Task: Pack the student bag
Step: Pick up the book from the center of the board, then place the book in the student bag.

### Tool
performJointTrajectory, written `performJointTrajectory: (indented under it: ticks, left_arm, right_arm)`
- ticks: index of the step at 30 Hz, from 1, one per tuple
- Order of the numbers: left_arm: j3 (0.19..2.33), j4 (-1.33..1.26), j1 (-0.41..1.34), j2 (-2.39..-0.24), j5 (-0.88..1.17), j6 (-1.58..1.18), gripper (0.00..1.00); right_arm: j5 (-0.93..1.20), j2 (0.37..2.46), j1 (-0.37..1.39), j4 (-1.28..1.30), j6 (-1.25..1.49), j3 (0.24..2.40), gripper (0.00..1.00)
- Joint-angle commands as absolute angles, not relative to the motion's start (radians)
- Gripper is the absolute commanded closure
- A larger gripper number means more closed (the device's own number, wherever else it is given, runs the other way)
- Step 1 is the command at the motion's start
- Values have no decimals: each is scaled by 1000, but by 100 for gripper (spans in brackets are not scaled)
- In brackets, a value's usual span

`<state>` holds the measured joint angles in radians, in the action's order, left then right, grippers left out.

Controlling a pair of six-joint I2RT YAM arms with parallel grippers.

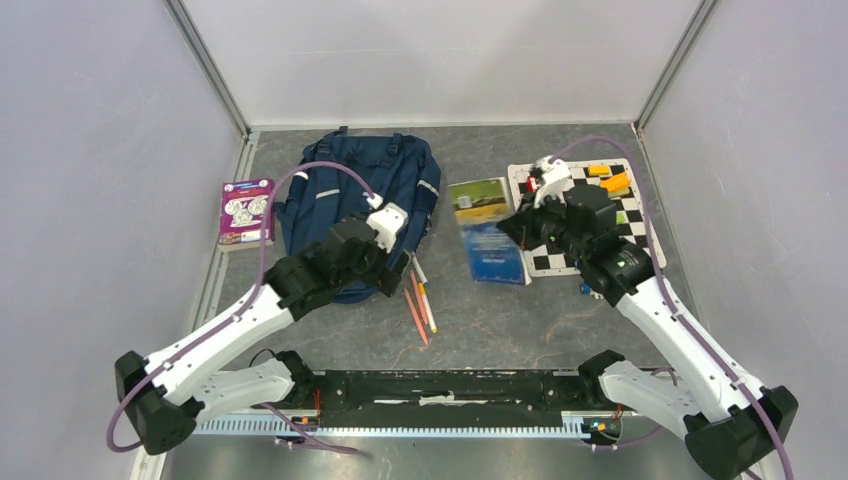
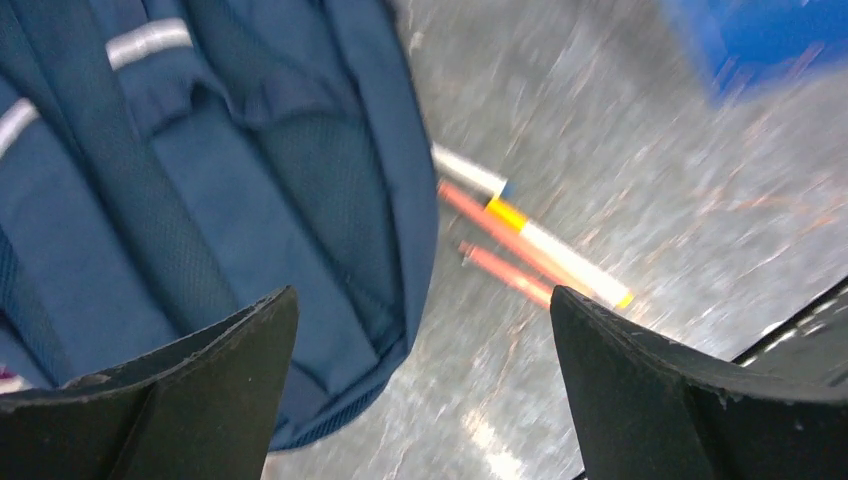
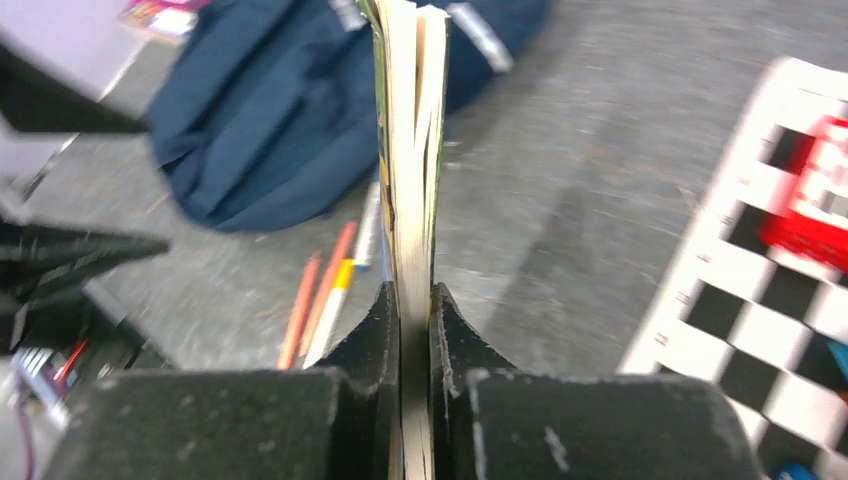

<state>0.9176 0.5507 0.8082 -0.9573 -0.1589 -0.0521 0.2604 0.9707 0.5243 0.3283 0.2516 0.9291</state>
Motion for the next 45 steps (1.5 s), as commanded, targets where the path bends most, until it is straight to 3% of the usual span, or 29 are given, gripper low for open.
performJointTrajectory:
  ticks: [1,18,27,29,32,35,41,45]
  left_arm:
    - [890,641,805,-1032,-272,22,0]
    - [943,687,821,-1335,-341,-40,0]
    - [1003,751,831,-1489,-482,-98,0]
    - [1006,755,831,-1500,-500,-100,11]
    - [1009,753,831,-1485,-527,-106,43]
    - [1036,740,834,-1437,-558,-90,66]
    - [1155,653,836,-1342,-629,-4,91]
    - [1232,556,836,-1309,-666,100,95]
  right_arm:
    - [101,923,422,384,316,965,100]
    - [163,850,400,344,379,869,100]
    - [159,814,400,362,371,865,100]
    - [163,810,400,363,375,864,100]
    - [141,791,400,374,385,857,100]
    - [113,747,400,371,398,825,100]
    - [180,731,400,335,476,751,100]
    - [311,771,413,221,600,659,100]
